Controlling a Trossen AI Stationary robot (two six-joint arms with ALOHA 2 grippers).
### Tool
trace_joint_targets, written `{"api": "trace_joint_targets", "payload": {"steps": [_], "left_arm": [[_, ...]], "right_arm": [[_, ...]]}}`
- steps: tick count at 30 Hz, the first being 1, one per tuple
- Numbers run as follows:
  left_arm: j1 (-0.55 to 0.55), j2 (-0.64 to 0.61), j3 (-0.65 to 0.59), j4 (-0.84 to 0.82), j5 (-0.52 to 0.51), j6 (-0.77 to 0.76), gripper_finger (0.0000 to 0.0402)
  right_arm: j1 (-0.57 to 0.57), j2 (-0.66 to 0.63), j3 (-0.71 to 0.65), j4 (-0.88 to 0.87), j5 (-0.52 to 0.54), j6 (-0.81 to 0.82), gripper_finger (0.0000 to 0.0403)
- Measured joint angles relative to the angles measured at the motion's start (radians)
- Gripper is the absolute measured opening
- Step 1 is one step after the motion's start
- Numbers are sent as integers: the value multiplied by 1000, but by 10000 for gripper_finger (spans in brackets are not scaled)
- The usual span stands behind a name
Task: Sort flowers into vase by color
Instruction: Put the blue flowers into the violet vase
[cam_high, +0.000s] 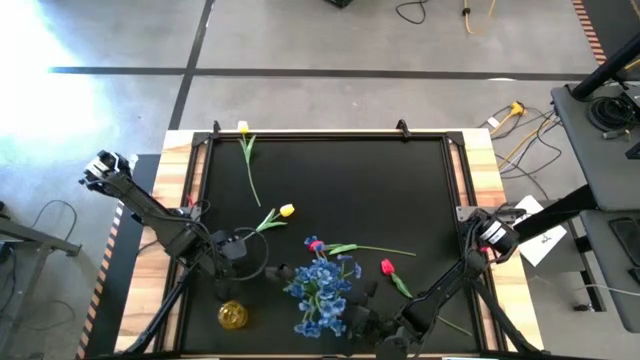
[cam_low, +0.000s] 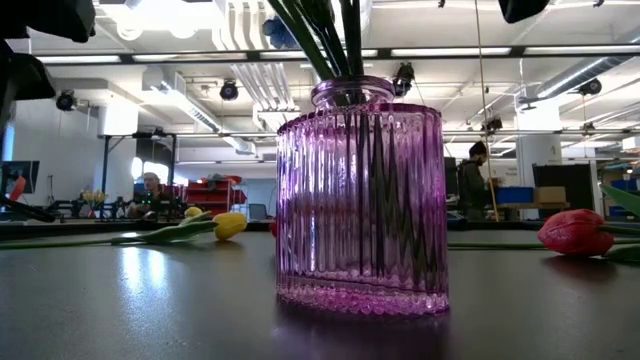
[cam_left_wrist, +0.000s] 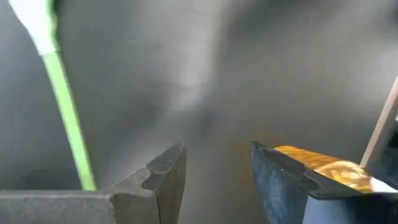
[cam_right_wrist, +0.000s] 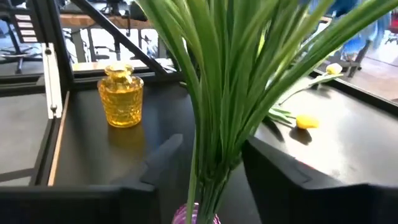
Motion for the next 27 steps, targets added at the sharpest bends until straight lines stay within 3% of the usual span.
{"api": "trace_joint_targets", "payload": {"steps": [8, 12, 17, 22, 27], "left_arm": [[2, -130, -3, -154, -192, -148, 161], [15, -146, -25, -173, -255, -162, 162], [56, -149, -109, -166, -263, -152, 163], [113, -147, -175, -84, -311, -69, 162], [212, -146, -231, 116, -330, 90, 162]], "right_arm": [[24, -15, 75, -55, -50, -24, 231], [43, -21, 155, -202, -45, -33, 249], [65, -22, 286, -428, -42, 1, 263], [79, -23, 397, -652, -42, 91, 270], [91, -23, 502, -871, -41, 176, 272]]}}
